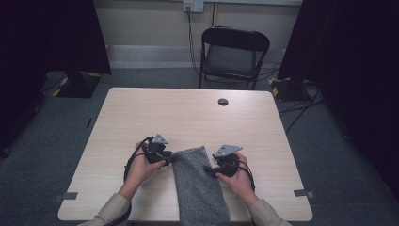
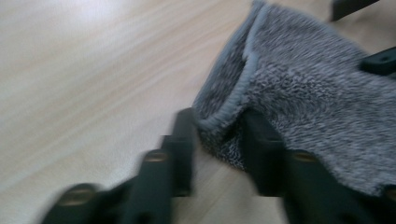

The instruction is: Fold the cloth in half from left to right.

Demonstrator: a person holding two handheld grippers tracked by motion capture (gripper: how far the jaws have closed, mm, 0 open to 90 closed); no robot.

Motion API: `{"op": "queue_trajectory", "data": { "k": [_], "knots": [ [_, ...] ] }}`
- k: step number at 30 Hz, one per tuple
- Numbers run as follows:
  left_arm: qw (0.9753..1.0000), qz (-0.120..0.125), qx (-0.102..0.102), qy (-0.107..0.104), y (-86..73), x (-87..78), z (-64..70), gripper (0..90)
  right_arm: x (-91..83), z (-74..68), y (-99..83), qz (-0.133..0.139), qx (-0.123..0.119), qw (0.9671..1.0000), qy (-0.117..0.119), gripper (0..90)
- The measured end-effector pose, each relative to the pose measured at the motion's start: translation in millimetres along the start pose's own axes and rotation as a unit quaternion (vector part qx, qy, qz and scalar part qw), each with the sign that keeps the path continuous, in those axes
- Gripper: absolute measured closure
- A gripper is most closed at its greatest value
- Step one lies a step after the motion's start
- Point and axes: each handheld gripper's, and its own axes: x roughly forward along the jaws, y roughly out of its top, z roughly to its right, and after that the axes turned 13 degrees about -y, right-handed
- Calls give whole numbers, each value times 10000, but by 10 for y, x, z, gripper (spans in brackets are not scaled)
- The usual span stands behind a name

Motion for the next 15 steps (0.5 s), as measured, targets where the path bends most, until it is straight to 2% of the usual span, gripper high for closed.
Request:
{"op": "queue_trajectory", "data": {
  "k": [1,3,4,6,7,8,9,11,12,13,15],
  "knots": [
    [10000,-51,65,44,29,7,-29,822,4,3,0,9,4,10000,0,369],
    [9997,-164,172,70,90,19,-82,853,21,18,-1,35,78,9999,-81,368],
    [9994,-221,219,162,132,22,-125,860,32,26,5,20,132,9999,-102,368],
    [9992,-245,192,251,211,53,-218,853,74,57,36,18,178,9995,-256,367],
    [9990,-227,111,378,253,58,-260,805,107,77,59,15,193,9994,-292,367],
    [9981,-143,46,602,288,46,-294,675,135,94,81,11,222,9991,-348,369],
    [9977,-89,42,676,314,-4,-313,538,149,107,102,14,224,9990,-382,369],
    [9985,64,26,537,315,-89,-273,528,133,123,129,194,300,9989,-314,366],
    [9984,72,128,550,306,-119,-241,472,96,127,134,245,373,9987,-256,363],
    [9987,33,229,461,285,-162,-185,450,71,126,133,264,375,9987,-237,363],
    [9996,72,190,184,210,-218,-48,452,-5,113,110,286,332,9989,-182,360]
  ]
}}
